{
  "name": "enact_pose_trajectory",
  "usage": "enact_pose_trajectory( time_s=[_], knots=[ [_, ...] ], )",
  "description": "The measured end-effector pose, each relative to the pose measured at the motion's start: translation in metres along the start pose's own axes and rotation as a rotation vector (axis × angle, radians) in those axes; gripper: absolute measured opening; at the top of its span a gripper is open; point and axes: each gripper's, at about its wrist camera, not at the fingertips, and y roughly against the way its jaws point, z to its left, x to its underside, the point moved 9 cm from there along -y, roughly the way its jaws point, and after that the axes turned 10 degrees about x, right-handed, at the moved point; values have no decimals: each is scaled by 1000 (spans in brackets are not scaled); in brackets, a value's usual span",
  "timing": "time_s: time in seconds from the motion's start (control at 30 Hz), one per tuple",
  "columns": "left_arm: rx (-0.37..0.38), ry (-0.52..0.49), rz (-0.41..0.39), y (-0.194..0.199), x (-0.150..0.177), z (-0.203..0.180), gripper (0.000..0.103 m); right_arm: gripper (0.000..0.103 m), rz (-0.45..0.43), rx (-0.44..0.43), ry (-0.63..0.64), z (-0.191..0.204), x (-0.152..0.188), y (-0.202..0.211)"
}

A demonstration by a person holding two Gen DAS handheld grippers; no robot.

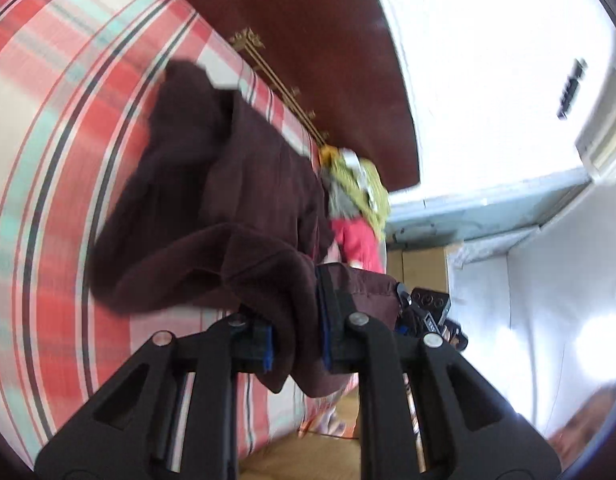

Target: Fold clothes

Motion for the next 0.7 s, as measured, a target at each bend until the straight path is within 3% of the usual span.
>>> enact_pose_trajectory(
  time_s=[0.07,0.1,0.13,0.17,0.23,0.37,0.43,0.57,0.7],
  knots=[
    [19,38,-15,-13,-34,5,54,25,3,30,-54,-13,-28,-20],
    [9,61,-37,-19,-49,12,81,27,4,45,-82,-19,-42,-30],
    [-6,85,-62,-24,-64,20,90,44,6,64,-104,-26,-55,-40],
    [-31,100,-87,-29,-78,29,90,52,12,97,-114,-36,-64,-52],
    [-55,79,-101,-34,-89,37,89,52,35,182,-124,-56,-74,-71],
    [-201,-159,-85,-33,-76,28,89,53,39,187,-91,-59,-77,-76],
    [-206,-243,-33,-31,-58,22,90,57,47,187,-74,-60,-77,-78],
    [-216,-215,96,-36,-27,39,89,68,96,182,-23,-54,-65,-65],
    [-251,-249,121,-37,-7,50,89,71,142,286,70,-57,-40,-46]
  ],
)
